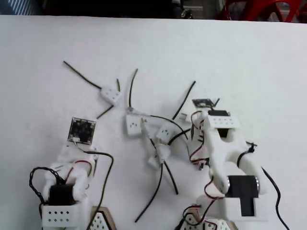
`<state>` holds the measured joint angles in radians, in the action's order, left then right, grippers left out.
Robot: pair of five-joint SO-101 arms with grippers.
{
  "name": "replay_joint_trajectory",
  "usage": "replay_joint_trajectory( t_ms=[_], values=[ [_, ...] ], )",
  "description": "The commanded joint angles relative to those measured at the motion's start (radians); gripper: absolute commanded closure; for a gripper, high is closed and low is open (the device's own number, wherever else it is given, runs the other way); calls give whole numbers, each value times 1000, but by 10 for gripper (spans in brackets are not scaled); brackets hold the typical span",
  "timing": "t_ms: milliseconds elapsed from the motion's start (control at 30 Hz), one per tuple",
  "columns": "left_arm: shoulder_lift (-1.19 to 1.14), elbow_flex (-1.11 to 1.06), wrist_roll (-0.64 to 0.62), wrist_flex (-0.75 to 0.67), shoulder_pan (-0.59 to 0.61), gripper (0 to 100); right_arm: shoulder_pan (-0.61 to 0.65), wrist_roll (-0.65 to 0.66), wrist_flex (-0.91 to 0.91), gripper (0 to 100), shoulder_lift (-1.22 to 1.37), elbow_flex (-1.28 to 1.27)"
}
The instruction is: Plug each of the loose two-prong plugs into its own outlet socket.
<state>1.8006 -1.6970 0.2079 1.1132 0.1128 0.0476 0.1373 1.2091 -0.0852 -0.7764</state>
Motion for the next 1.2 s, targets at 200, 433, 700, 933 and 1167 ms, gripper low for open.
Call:
replay_joint_trajectory(
  t_ms=[200,433,700,933,1167],
  values=[
    [12,5,6,-9,12,950,-10,-38,10,915,30,84],
    [12,5,6,-9,12,950,-8,-68,10,914,30,94],
    [12,5,6,-9,12,950,-36,-69,10,913,39,144],
    [12,5,6,-9,12,950,-28,-132,10,848,39,144],
    [12,5,6,-9,12,950,-35,-138,8,872,39,149]
  ],
)
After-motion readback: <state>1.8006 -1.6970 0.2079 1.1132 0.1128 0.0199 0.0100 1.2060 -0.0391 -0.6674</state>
